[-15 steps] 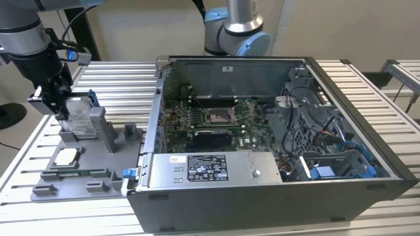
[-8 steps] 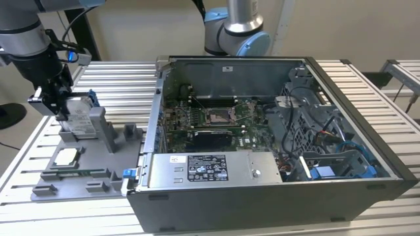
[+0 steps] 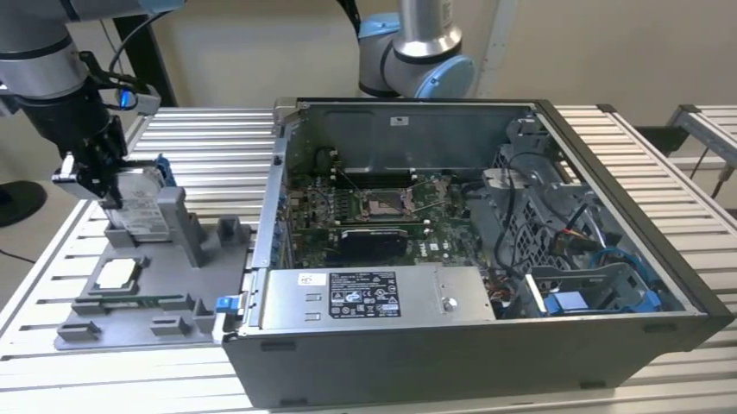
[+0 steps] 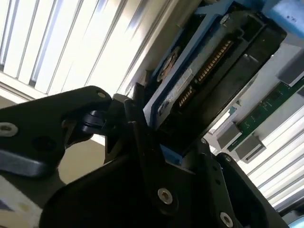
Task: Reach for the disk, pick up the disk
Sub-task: 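Pick up the disk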
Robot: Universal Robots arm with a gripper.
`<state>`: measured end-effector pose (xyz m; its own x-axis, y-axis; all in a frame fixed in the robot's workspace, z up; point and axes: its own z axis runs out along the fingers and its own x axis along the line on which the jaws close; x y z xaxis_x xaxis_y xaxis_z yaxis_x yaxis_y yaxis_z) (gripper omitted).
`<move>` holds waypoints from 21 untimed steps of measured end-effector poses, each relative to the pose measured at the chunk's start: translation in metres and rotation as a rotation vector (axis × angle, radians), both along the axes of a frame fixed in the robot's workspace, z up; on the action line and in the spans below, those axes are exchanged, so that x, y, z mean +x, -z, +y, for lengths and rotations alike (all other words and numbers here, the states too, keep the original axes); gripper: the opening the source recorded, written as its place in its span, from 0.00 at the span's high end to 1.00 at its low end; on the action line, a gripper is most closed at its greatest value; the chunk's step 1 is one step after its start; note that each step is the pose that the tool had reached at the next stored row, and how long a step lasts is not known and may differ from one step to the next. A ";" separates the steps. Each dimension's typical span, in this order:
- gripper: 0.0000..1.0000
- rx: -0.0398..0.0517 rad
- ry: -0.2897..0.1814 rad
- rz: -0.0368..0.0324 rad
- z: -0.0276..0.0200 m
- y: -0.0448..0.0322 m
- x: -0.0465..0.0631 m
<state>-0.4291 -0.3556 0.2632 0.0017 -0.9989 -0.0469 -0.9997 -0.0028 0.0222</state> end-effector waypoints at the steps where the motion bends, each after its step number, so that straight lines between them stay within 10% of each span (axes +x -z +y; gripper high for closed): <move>1: 1.00 0.0000 0.000 0.0000 0.0001 0.0000 0.000; 21: 1.00 -0.0019 0.000 0.0000 0.0000 0.0000 0.000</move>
